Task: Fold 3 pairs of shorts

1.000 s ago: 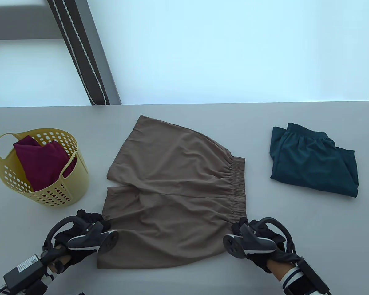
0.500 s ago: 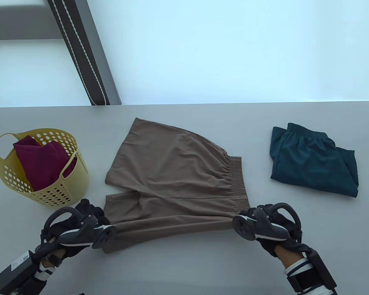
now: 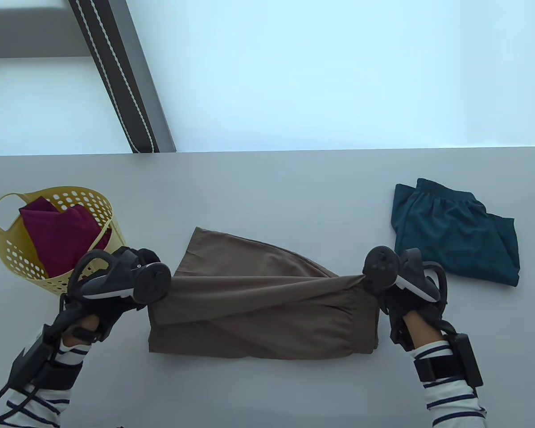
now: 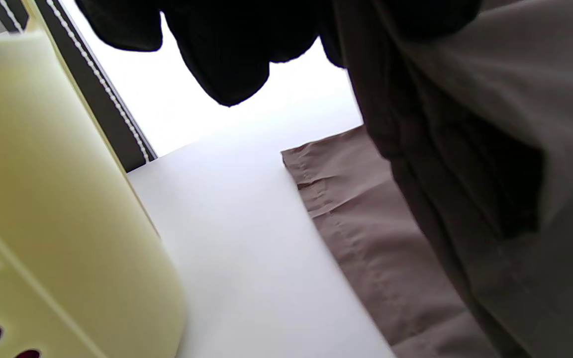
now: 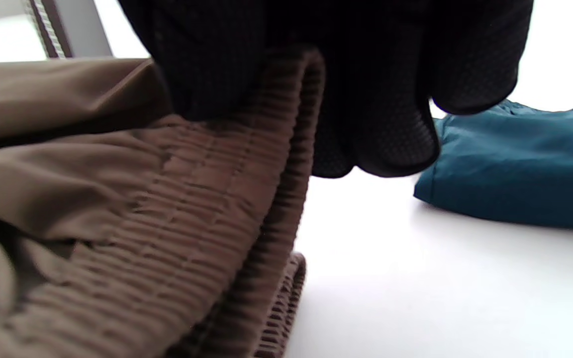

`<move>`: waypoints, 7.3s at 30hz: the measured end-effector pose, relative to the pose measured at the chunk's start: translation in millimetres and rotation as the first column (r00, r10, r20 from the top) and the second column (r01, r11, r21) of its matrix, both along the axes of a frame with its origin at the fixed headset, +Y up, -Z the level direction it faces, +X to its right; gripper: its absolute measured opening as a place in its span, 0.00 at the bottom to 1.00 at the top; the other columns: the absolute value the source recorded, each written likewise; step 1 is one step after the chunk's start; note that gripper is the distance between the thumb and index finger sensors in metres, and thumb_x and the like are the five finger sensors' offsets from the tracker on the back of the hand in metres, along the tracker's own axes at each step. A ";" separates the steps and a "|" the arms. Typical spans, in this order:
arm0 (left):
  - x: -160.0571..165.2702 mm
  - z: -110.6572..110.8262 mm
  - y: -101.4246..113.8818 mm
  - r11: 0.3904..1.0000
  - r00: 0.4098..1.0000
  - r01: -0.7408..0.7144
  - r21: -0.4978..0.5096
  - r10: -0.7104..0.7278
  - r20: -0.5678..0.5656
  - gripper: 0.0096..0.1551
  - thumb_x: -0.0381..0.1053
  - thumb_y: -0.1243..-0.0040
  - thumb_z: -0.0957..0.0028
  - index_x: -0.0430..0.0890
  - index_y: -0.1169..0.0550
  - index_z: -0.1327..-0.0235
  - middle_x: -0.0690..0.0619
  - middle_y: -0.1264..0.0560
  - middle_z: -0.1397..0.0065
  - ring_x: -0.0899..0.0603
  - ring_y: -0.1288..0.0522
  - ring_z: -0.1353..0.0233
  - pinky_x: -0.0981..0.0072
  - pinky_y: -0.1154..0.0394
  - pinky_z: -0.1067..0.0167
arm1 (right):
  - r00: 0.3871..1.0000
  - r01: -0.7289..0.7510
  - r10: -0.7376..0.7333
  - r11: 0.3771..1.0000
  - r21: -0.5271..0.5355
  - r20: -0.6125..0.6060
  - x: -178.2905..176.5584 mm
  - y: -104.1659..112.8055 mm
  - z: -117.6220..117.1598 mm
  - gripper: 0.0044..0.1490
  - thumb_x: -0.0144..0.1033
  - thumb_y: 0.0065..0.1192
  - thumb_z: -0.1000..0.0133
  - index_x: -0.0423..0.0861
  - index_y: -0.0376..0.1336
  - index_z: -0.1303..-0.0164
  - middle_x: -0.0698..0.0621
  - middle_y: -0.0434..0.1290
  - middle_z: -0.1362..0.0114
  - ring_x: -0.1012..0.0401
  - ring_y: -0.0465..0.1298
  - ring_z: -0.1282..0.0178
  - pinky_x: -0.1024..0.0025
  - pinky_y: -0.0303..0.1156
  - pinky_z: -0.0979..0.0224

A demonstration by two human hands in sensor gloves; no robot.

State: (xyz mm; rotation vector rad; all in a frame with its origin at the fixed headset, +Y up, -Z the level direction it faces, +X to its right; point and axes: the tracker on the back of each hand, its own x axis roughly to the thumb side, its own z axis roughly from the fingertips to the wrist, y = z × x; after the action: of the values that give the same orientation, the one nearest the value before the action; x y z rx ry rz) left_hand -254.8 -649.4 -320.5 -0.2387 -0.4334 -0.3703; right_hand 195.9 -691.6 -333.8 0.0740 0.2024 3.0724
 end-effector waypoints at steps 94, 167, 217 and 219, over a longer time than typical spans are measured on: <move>5.1 119.2 -71.4 0.979 0.958 0.142 0.143 -0.173 0.229 0.47 0.62 0.57 0.50 0.41 0.55 0.26 0.42 0.38 0.22 0.44 0.24 0.30 0.39 0.29 0.28 | 0.964 0.241 -0.197 0.929 -0.280 0.177 -145.1 -72.7 -30.1 0.52 0.50 0.61 0.50 0.23 0.47 0.37 0.12 0.33 0.34 0.15 0.36 0.41 0.25 0.42 0.42; -4.0 107.8 -77.2 0.972 0.954 0.221 0.080 -0.232 0.189 0.47 0.62 0.57 0.50 0.41 0.55 0.25 0.43 0.38 0.22 0.45 0.24 0.30 0.40 0.29 0.28 | 0.883 -0.033 0.042 0.999 0.026 -0.467 -77.8 -35.3 92.1 0.24 0.52 0.55 0.47 0.48 0.74 0.88 0.53 0.79 0.84 0.60 0.78 0.90 0.62 0.76 0.78; -100.8 22.6 294.8 0.468 0.830 -0.192 0.863 0.546 -0.112 0.12 0.52 0.34 0.56 0.59 0.26 0.62 0.58 0.25 0.71 0.54 0.16 0.55 0.48 0.16 0.39 | 0.886 0.026 -0.004 0.999 0.041 -0.464 -79.5 -25.6 90.4 0.24 0.52 0.53 0.46 0.47 0.74 0.86 0.51 0.80 0.83 0.58 0.79 0.88 0.61 0.76 0.76; -85.6 36.2 311.7 0.434 0.818 -0.289 0.854 0.575 -0.015 0.12 0.52 0.34 0.56 0.58 0.26 0.61 0.58 0.25 0.71 0.54 0.16 0.55 0.48 0.16 0.40 | 0.888 0.028 -0.003 0.998 0.048 -0.460 -78.6 -24.6 90.1 0.24 0.52 0.53 0.46 0.47 0.74 0.86 0.51 0.80 0.82 0.58 0.79 0.88 0.61 0.76 0.76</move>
State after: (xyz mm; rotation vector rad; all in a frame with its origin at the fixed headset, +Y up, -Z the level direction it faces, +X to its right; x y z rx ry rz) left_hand -340.4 -337.6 -284.3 0.7627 0.0479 0.0299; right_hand 117.2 -716.2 -243.7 0.8074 0.1368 2.9879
